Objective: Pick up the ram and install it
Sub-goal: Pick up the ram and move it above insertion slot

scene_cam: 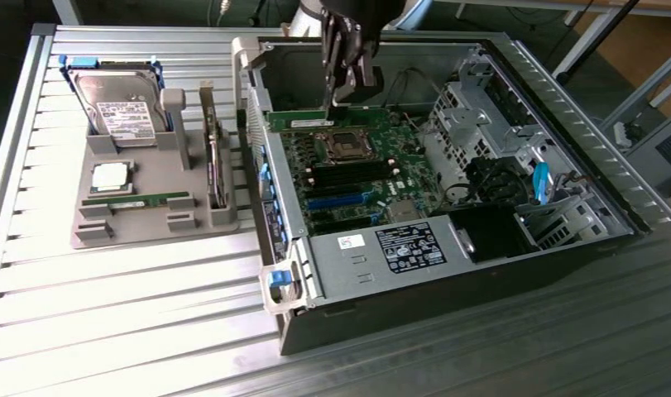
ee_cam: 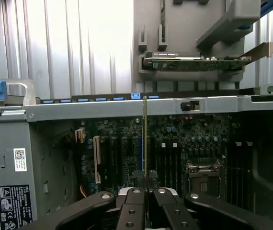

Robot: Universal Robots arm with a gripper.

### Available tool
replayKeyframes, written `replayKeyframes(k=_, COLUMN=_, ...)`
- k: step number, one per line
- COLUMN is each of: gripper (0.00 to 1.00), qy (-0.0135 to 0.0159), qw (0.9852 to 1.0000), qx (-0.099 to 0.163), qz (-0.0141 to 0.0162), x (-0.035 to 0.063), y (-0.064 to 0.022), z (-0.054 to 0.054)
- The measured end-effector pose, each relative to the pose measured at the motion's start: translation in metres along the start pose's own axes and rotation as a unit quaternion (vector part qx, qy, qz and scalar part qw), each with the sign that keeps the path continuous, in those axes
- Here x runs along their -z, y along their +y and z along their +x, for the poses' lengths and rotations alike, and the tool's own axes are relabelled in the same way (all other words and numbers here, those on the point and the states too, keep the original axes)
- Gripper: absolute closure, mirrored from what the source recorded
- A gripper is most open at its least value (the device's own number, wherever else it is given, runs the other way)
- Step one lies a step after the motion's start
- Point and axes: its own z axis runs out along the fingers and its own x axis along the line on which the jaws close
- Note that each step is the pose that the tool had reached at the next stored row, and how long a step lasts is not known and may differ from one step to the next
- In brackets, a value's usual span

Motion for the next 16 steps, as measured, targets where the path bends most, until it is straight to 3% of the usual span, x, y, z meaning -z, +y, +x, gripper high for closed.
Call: replayKeyframes(k=16, gripper=0.89, qy=0.0001, qw=1.0, qx=0.0, qz=0.0, x=-0.0002, y=-0.0182, z=-0.001)
